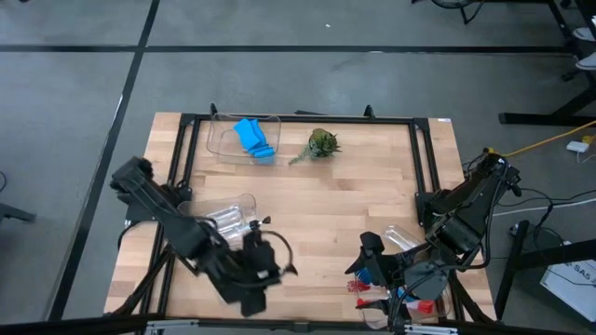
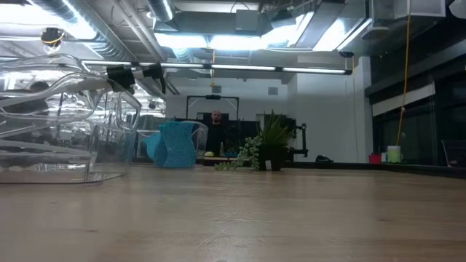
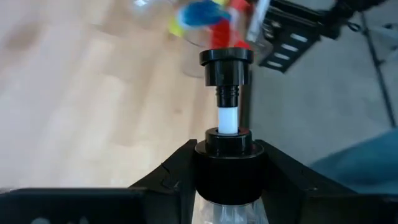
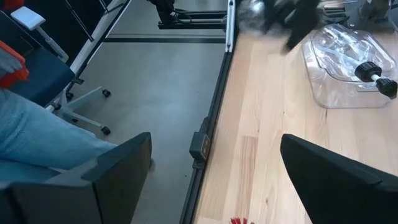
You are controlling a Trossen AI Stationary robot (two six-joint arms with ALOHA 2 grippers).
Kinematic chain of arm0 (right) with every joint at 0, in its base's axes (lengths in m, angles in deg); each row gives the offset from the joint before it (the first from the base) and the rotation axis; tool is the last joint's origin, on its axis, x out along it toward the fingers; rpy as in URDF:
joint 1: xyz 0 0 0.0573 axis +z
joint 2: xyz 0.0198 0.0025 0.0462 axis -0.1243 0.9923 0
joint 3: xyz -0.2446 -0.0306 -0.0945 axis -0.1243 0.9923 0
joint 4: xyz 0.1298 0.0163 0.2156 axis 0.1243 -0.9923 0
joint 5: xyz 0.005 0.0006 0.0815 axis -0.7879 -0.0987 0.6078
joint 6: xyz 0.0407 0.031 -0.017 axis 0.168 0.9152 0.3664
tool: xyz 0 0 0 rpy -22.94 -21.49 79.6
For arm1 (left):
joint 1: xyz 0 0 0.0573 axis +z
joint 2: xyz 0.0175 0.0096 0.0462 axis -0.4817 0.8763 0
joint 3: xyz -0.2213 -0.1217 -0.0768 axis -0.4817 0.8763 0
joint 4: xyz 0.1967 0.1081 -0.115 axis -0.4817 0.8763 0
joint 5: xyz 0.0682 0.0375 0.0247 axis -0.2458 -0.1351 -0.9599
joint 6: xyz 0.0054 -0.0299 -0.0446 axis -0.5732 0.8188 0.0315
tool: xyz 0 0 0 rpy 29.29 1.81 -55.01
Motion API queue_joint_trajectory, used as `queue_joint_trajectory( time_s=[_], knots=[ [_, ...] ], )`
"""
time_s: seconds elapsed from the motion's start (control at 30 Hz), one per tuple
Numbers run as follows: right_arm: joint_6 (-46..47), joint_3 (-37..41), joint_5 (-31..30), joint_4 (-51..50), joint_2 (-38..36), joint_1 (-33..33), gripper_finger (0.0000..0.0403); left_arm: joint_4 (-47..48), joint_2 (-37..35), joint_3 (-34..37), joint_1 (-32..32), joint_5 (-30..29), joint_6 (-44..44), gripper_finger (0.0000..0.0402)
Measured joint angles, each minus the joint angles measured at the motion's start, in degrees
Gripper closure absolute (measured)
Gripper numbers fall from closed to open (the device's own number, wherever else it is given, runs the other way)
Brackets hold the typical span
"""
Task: Pick & Place Kitchen Sink Supplies
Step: Put the transparent soap dispenser into the middle transparent bin
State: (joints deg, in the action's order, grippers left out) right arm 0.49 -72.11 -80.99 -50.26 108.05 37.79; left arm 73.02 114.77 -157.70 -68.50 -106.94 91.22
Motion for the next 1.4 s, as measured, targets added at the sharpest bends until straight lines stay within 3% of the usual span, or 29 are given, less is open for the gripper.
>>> queue_joint_trajectory(
  time_s=[0.3, 0.7, 0.83, 1.1, 1.27, 1.4],
  knots=[
    [0.2, 0.0, -2.4, 0.0, 0.0, 0.0, 0.005, 17.6, -11.2, 2.8, -0.5, -10.1, 5.7, 0.0275],
    [0.0, 0.0, -13.3, 0.0, 0.0, -0.3, 0.005, 20.6, -27.8, 25.7, 3.6, -11.6, 7.7, 0.0275],
    [0.9, 0.0, -16.5, -0.1, 0.0, -1.1, 0.005, 19.8, -32.5, 33.0, 6.0, -9.9, 3.7, 0.0275],
    [5.7, 0.0, -17.0, -2.4, 0.0, -4.5, 0.005, 9.0, -34.4, 44.8, 12.9, 1.1, -7.4, 0.0275],
    [8.5, 0.0, -17.0, -4.0, 0.0, -6.7, 0.005, 4.2, -34.4, 47.4, 16.1, 0.8, -12.0, 0.0275],
    [9.3, 0.0, -17.0, -4.9, 0.0, -7.8, 0.005, 1.5, -34.4, 48.4, 17.9, 3.9, -16.1, 0.0275]
  ],
)
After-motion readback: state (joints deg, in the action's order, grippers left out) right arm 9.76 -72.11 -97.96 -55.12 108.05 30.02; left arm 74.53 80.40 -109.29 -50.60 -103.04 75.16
